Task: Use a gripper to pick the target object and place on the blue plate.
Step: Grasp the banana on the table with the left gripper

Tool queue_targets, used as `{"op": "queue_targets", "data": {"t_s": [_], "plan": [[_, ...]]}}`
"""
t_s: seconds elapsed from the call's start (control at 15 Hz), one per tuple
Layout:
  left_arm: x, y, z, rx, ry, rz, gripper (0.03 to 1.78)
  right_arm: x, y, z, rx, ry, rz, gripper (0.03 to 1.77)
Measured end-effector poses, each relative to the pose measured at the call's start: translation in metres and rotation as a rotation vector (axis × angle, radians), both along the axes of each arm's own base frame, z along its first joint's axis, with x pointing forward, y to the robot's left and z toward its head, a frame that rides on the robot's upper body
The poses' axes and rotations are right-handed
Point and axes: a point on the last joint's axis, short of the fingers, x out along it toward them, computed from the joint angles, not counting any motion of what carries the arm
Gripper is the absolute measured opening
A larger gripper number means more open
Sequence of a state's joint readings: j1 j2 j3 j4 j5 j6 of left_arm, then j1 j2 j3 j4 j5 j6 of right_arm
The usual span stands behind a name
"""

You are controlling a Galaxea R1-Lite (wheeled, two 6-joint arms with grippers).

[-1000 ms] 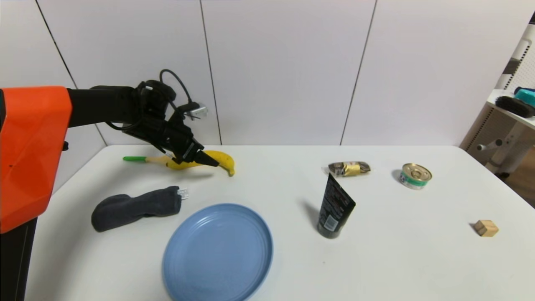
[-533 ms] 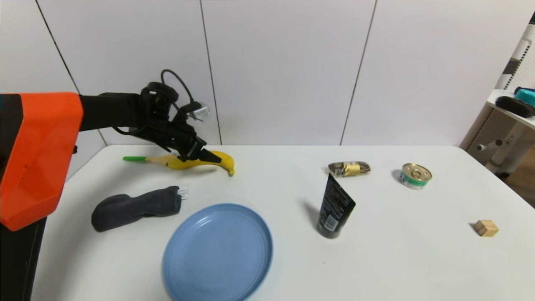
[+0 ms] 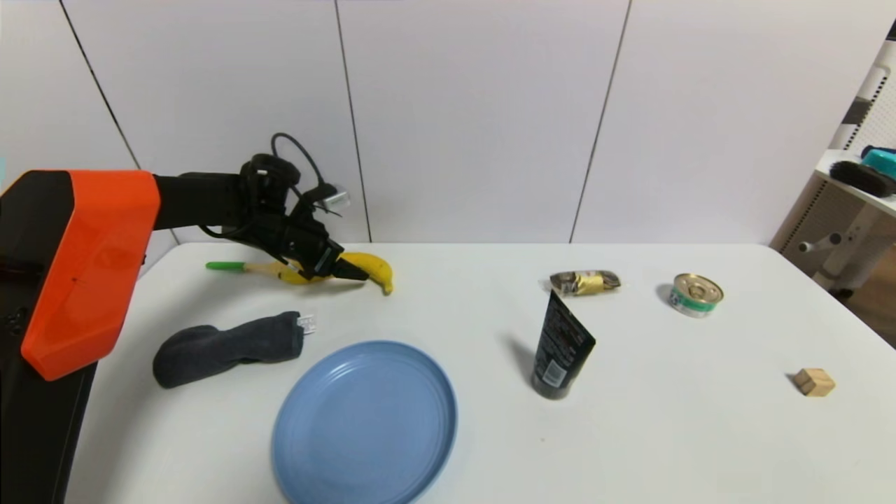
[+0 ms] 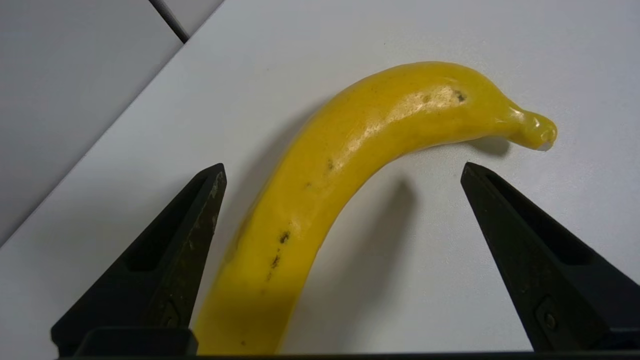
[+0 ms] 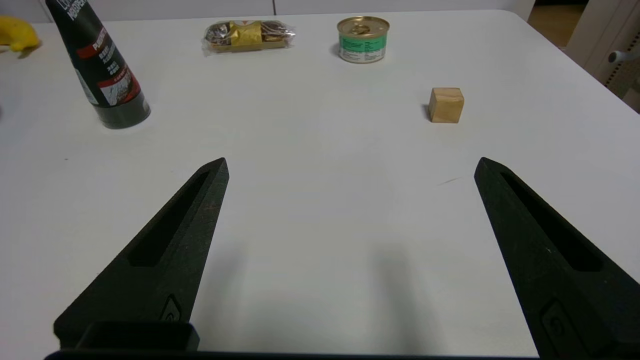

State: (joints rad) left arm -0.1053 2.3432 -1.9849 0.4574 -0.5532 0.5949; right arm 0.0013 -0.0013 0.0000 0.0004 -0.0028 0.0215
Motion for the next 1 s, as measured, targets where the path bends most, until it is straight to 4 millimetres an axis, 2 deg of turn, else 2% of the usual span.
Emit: {"op": "queue_targets", "data": {"t_s": [0.4,1.0], "plan": [[0.003,0.0,-0.011,0.006,0.022,-0.001,1.69,0.0,0.0,0.0,0.0,0.0,0.0,1.7],[0.004,0.0,-0.016,0.008,0.033,-0.002,1.69,0.0,0.0,0.0,0.0,0.0,0.0,1.7]]}}
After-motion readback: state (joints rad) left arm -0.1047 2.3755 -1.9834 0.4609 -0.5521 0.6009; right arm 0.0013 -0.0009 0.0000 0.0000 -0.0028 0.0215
